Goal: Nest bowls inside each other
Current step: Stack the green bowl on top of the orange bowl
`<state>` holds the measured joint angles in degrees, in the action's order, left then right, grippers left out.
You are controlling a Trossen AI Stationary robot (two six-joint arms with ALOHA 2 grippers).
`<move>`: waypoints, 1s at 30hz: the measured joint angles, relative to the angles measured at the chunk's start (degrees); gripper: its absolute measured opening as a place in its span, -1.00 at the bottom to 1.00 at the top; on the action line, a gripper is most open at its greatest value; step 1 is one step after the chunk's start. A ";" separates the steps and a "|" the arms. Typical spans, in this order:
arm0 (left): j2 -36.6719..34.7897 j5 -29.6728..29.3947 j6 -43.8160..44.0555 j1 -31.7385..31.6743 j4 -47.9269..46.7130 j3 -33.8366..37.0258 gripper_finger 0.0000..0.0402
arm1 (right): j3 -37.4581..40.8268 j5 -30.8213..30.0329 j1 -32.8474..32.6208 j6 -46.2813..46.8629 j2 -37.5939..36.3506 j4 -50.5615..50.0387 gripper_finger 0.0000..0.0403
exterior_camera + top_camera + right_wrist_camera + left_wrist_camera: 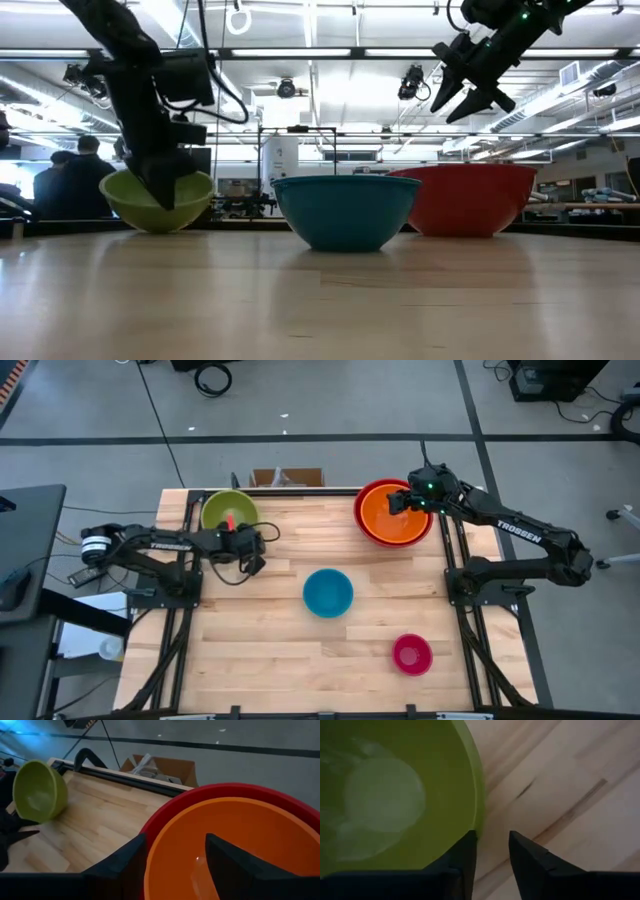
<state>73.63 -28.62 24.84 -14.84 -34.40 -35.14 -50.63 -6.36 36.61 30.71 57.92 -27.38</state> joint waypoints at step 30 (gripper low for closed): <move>-2.59 3.38 -6.15 -5.26 -16.28 -21.45 -0.61 | 0.00 0.27 -6.70 5.78 0.05 3.77 0.01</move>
<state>71.04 -25.24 18.69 -20.10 -50.68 -56.59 -50.63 -6.09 29.91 36.49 57.98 -23.62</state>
